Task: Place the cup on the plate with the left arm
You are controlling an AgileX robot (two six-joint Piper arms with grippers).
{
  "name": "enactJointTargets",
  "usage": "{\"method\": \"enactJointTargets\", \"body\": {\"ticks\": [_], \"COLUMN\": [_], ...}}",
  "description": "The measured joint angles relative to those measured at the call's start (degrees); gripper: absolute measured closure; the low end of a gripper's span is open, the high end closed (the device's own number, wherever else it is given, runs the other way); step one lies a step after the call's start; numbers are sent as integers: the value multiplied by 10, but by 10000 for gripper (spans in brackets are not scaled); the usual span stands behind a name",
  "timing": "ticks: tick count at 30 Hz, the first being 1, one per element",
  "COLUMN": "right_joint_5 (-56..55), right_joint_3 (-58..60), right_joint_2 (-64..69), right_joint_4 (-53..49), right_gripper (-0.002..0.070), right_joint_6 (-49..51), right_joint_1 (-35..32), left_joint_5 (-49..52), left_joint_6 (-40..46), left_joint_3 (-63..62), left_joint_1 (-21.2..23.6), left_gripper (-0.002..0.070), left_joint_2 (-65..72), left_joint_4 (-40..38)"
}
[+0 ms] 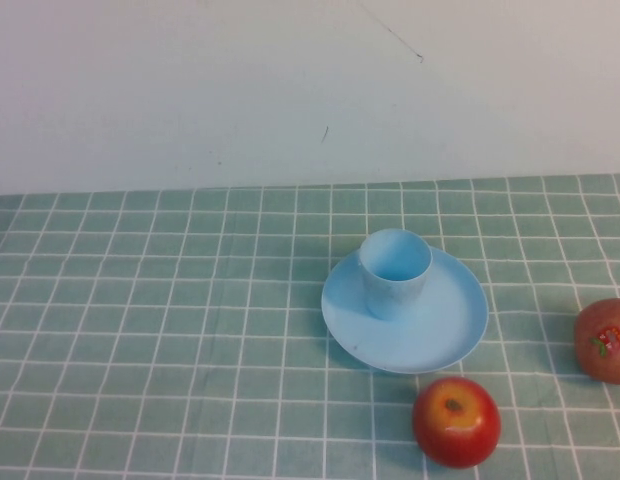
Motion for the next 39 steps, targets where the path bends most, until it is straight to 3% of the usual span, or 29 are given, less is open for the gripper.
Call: {"method": "enactJointTargets", "body": {"ticks": [4,6,15,39], "right_joint_5": [0,0,0,0], "right_joint_3": [0,0,0,0], "right_joint_2": [0,0,0,0], "right_joint_4": [0,0,0,0], "right_gripper": [678,678,678,678], "right_joint_6": [0,0,0,0], "right_joint_1": [0,0,0,0], "left_joint_5": [4,48,54,54], "left_joint_6": [0,0,0,1], "left_joint_3": [74,77,77,77], "left_joint_1": [-14,-21,-61,-63], "left_gripper": [675,675,675,675], "left_joint_2": [-19,-20,-20,-20], "left_joint_4": [1,11,21,23]}}
